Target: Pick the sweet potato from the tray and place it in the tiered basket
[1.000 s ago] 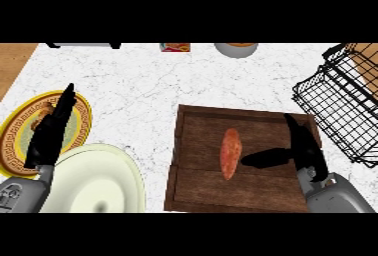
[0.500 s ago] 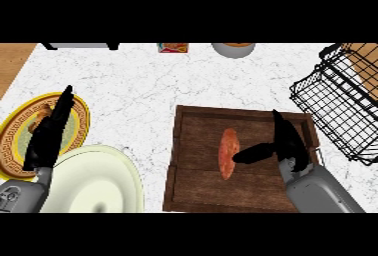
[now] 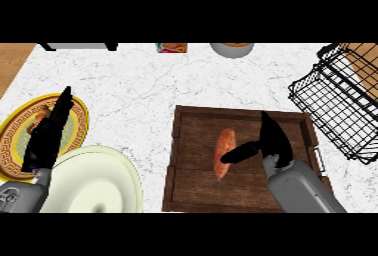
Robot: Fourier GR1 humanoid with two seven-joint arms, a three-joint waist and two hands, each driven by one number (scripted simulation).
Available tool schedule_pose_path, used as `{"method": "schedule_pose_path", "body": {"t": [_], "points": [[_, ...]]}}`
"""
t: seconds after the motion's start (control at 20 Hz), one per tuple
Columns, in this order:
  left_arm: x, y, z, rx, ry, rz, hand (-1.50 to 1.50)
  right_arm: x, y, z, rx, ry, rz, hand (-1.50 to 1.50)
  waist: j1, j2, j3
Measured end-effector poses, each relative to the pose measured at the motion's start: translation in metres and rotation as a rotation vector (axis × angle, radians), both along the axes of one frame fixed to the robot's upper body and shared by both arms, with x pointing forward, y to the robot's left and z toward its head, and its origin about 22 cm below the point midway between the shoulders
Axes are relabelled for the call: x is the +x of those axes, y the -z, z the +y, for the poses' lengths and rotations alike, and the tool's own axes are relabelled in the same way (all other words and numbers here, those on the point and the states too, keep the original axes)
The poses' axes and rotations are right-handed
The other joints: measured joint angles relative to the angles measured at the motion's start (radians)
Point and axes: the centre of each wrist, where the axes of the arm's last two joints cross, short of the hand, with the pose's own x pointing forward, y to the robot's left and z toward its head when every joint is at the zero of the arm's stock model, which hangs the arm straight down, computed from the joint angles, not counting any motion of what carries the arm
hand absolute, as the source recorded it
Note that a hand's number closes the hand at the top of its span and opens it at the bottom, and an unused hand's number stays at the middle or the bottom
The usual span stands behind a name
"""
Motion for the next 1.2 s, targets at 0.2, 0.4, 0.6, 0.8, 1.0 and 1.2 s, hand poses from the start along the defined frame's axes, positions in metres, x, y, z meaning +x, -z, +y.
{"method": "schedule_pose_path", "body": {"t": [0.2, 0.4, 0.6, 0.8, 1.0, 1.2], "points": [[-0.001, -0.002, 0.004, 0.005, 0.0, -0.003, 0.0, 0.002, 0.004, 0.008, 0.012, 0.011, 0.015, -1.5, -0.002, -0.002, -0.001], [0.001, -0.003, 0.001, 0.004, -0.005, -0.005, 0.0, 0.001, 0.008, 0.014, 0.015, 0.022, 0.02, -1.5, -0.004, -0.003, -0.001], [-0.001, -0.006, 0.001, 0.001, -0.002, -0.008, 0.0, 0.001, 0.011, 0.016, 0.018, 0.039, 0.031, -1.5, -0.001, -0.001, 0.001], [-0.002, -0.002, 0.002, 0.0, 0.003, -0.009, 0.0, -0.001, 0.014, 0.022, 0.029, 0.044, 0.042, -1.5, 0.003, 0.001, 0.001], [0.001, -0.004, -0.001, -0.001, 0.012, -0.011, 0.0, 0.001, 0.017, 0.029, 0.032, 0.038, 0.056, -1.5, 0.006, 0.002, 0.001], [0.004, -0.003, -0.005, -0.009, 0.01, -0.011, 0.0, 0.002, 0.017, 0.029, 0.052, 0.045, 0.065, -1.5, 0.007, 0.001, 0.0]]}}
